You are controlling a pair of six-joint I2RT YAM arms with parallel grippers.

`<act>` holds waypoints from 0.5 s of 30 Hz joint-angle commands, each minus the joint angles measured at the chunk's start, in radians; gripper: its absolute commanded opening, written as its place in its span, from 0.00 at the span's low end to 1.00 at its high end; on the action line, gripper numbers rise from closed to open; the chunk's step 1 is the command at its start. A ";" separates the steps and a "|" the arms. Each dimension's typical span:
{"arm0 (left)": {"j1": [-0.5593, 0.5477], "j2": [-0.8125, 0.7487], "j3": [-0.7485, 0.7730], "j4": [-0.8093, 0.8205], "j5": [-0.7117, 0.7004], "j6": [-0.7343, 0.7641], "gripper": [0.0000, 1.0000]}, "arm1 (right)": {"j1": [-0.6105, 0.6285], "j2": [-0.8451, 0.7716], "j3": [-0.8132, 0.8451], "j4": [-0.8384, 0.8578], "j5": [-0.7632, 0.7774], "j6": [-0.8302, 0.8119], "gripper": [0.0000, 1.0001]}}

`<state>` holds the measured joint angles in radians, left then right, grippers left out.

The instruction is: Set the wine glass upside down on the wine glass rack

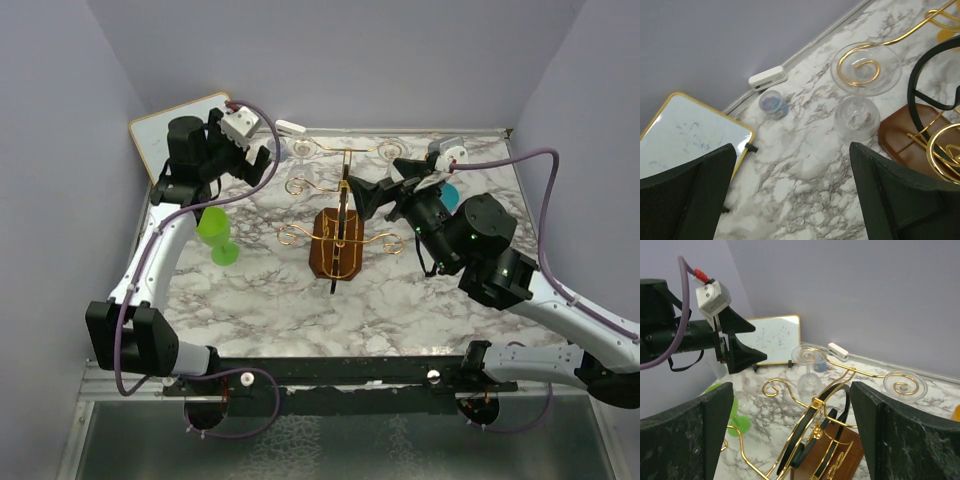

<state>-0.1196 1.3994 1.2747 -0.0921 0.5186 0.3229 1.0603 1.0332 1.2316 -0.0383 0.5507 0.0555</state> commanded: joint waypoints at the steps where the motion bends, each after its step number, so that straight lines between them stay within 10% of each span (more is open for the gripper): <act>1: 0.004 -0.047 0.159 -0.367 -0.314 0.025 0.99 | -0.002 0.010 0.086 -0.064 -0.086 0.061 0.99; 7: 0.118 0.108 0.484 -0.760 -0.417 -0.038 0.88 | -0.004 0.010 0.093 -0.117 -0.186 0.066 0.99; 15: 0.334 0.218 0.636 -0.918 -0.266 -0.092 0.40 | -0.005 -0.018 0.028 -0.121 -0.223 0.084 0.99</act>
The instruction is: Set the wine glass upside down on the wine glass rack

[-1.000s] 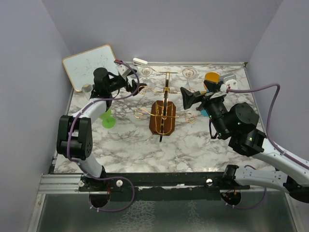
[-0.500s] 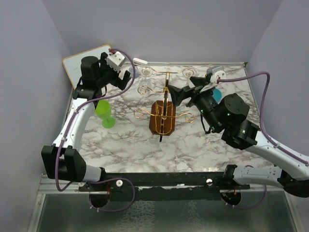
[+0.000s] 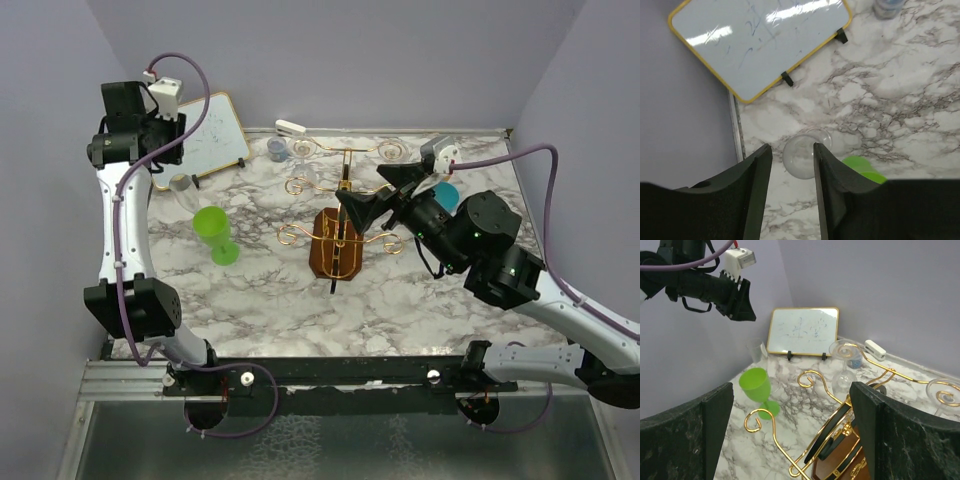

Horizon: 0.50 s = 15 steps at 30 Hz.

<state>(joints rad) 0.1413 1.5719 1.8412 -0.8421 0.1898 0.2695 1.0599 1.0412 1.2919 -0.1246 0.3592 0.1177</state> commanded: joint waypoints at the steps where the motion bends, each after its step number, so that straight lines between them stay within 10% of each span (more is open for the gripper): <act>1: 0.096 0.061 0.084 -0.191 0.103 -0.041 0.39 | -0.005 -0.028 -0.034 -0.040 -0.027 0.025 0.99; 15: 0.170 0.161 0.054 -0.196 0.164 -0.054 0.39 | -0.006 -0.073 -0.085 -0.023 -0.029 0.018 0.99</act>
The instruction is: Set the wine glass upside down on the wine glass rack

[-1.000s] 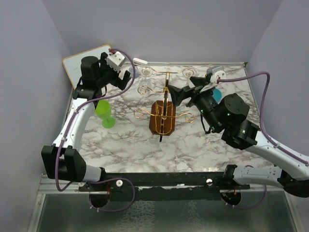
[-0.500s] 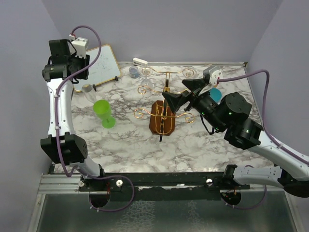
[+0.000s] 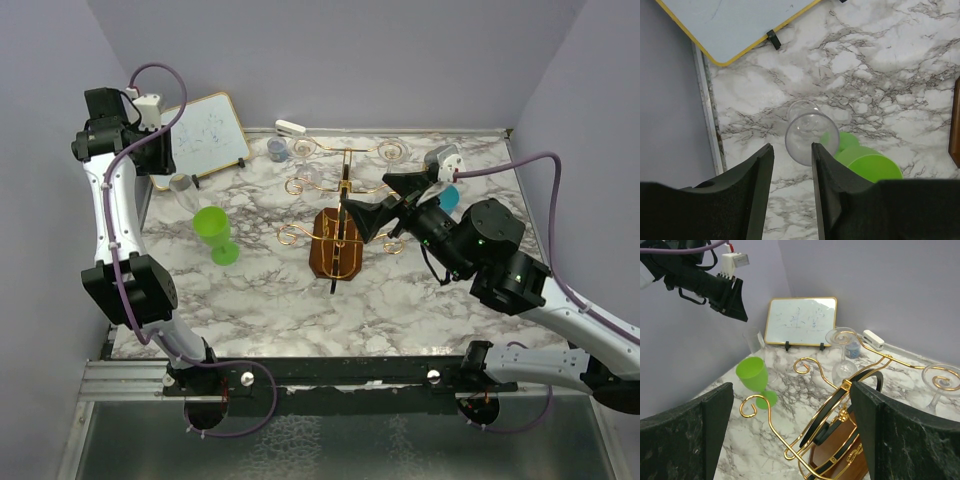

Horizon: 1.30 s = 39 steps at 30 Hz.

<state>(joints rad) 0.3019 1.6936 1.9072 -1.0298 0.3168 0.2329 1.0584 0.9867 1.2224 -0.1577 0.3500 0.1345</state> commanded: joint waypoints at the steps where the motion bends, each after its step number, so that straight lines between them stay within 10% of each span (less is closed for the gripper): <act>1: 0.010 0.047 -0.019 -0.005 0.039 -0.019 0.39 | -0.005 -0.019 -0.014 0.012 -0.018 -0.001 0.99; 13: 0.009 0.099 -0.110 0.076 -0.028 -0.026 0.36 | -0.005 -0.018 -0.010 -0.001 -0.010 0.004 0.99; 17: 0.010 0.091 -0.163 0.102 -0.071 -0.015 0.00 | -0.005 -0.018 -0.006 -0.008 -0.012 0.014 0.99; 24: -0.022 -0.089 -0.091 0.199 -0.216 0.078 0.00 | -0.005 -0.014 0.021 -0.027 0.025 0.017 0.99; 39: -0.459 -0.445 -0.397 1.287 -0.616 0.639 0.00 | -0.141 0.105 0.131 0.099 -0.233 0.190 0.94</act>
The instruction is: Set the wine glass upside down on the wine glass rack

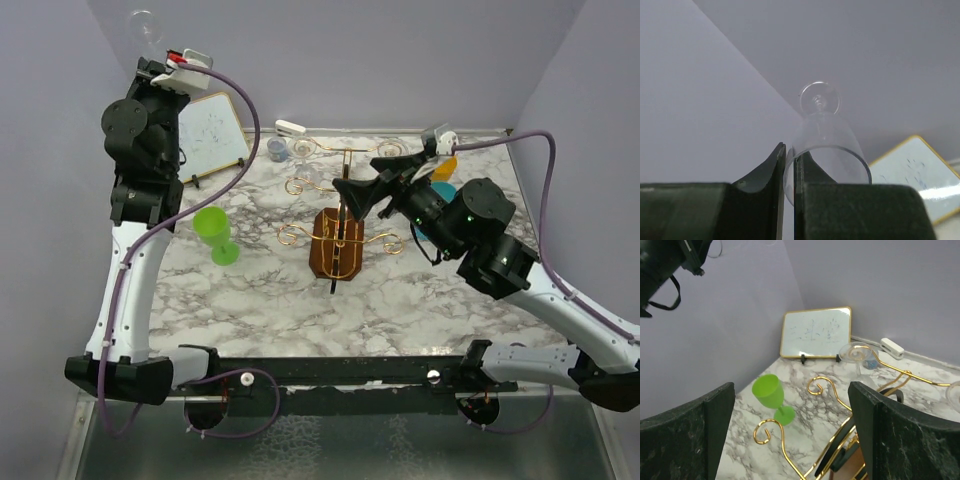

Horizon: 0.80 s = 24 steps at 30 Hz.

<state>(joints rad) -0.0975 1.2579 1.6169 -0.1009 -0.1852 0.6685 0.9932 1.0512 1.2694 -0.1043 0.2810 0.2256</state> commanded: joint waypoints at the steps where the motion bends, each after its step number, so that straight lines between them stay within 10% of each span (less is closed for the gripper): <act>1: -0.078 -0.019 -0.129 0.424 -0.118 0.235 0.00 | -0.102 0.049 0.101 0.047 -0.202 0.124 0.91; 16: -0.283 -0.330 -0.743 1.240 0.307 0.560 0.00 | -0.233 0.164 0.224 0.235 -0.515 0.374 0.60; 24: -0.453 -0.400 -0.900 1.295 0.494 0.786 0.00 | -0.232 0.185 0.172 0.393 -0.584 0.463 0.55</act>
<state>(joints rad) -0.4641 0.8772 0.7681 1.0855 0.1581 1.2797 0.7643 1.2480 1.4696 0.1417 -0.2344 0.6178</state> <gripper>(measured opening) 0.074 0.549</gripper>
